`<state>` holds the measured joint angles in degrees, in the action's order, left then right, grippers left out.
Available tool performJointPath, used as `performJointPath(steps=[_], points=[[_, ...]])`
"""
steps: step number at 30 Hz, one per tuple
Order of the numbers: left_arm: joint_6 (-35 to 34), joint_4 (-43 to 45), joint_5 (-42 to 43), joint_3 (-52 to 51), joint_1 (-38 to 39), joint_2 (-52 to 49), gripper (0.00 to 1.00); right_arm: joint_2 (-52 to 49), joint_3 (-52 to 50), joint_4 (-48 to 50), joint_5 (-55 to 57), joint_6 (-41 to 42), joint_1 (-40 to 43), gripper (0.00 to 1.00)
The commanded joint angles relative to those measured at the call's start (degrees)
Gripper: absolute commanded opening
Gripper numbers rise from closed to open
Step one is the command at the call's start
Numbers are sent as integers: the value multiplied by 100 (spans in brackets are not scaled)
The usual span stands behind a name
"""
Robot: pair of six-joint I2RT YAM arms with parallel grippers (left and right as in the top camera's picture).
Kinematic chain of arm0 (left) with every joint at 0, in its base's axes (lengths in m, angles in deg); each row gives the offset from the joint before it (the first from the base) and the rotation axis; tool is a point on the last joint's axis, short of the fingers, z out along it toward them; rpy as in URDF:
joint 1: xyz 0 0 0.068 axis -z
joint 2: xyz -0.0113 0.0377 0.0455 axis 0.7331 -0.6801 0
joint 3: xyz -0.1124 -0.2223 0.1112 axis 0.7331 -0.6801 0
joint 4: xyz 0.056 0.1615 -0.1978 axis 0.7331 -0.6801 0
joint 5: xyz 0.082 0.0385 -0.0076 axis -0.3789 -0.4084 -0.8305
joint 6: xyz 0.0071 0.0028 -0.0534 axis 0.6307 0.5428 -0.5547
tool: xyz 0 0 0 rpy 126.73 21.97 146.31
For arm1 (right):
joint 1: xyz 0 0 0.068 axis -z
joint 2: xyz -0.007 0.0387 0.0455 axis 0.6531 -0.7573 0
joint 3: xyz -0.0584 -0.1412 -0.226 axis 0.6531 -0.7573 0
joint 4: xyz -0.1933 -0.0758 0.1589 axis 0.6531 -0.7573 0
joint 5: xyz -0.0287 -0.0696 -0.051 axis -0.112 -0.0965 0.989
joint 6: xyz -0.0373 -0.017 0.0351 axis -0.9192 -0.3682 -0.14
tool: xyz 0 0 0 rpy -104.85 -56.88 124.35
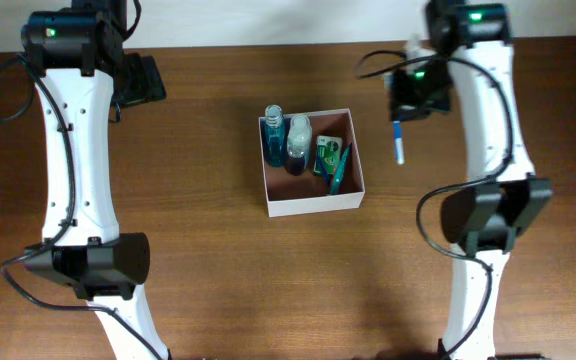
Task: Pack container
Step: 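Carry the toothbrush over the box and lower it in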
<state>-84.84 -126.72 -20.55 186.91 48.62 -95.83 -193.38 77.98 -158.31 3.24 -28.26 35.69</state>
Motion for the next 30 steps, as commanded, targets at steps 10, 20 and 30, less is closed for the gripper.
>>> performJointPath(steps=[10, 20, 30], points=[[-59, -7, -2, -11, -15, 44, 99, 103, -402, 107, 116, 1379, -1078, 4], [-59, -7, 0, -11, -15, 44, 99, 103, -1027, 573, 485, 3659, -1513, 10], [-59, -7, 0, -11, -15, 44, 99, 103, -1506, 811, 723, 4330, -1558, 15]])
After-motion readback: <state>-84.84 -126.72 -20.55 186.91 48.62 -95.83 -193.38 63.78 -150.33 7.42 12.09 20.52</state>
